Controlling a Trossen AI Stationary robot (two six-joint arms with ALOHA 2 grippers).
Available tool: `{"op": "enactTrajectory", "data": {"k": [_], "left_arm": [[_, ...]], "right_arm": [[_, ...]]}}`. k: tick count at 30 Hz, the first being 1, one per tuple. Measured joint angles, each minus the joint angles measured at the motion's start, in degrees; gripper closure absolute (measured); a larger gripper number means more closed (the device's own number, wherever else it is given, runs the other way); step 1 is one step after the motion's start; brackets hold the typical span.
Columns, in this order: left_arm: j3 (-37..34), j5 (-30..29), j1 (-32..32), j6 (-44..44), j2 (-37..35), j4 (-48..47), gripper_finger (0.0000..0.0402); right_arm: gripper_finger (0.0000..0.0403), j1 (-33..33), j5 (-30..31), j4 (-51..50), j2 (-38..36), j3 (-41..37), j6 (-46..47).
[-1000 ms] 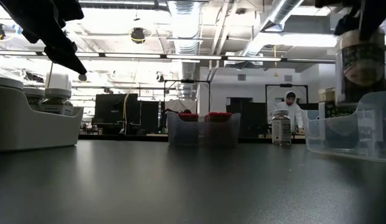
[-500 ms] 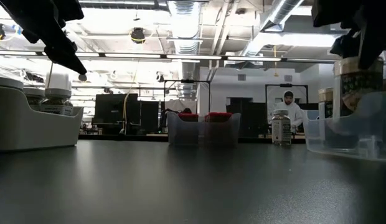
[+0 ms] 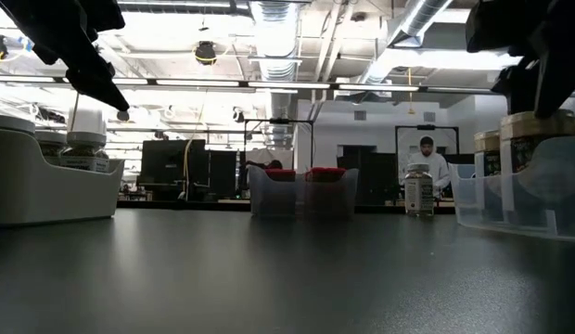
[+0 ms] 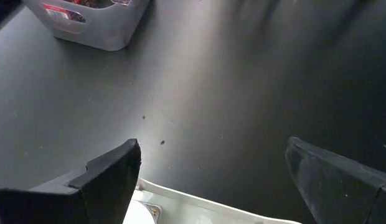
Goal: Sort spices by type
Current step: Put the gold seasoning bottle into the transparent bin
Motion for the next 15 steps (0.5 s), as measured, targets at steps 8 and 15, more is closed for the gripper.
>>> {"op": "enactTrajectory", "data": {"k": [8,15], "left_arm": [[0.0,0.0,0.0,0.0,0.0,0.0,0.0017],[0.0,0.0,0.0,0.0,0.0,0.0,0.0017]], "right_arm": [[0.007,0.0,0.0,-0.2,0.0,0.0,-2.6],[0.0052,0.0,0.0,-0.2,-0.1,0.0,-2.6]]}}
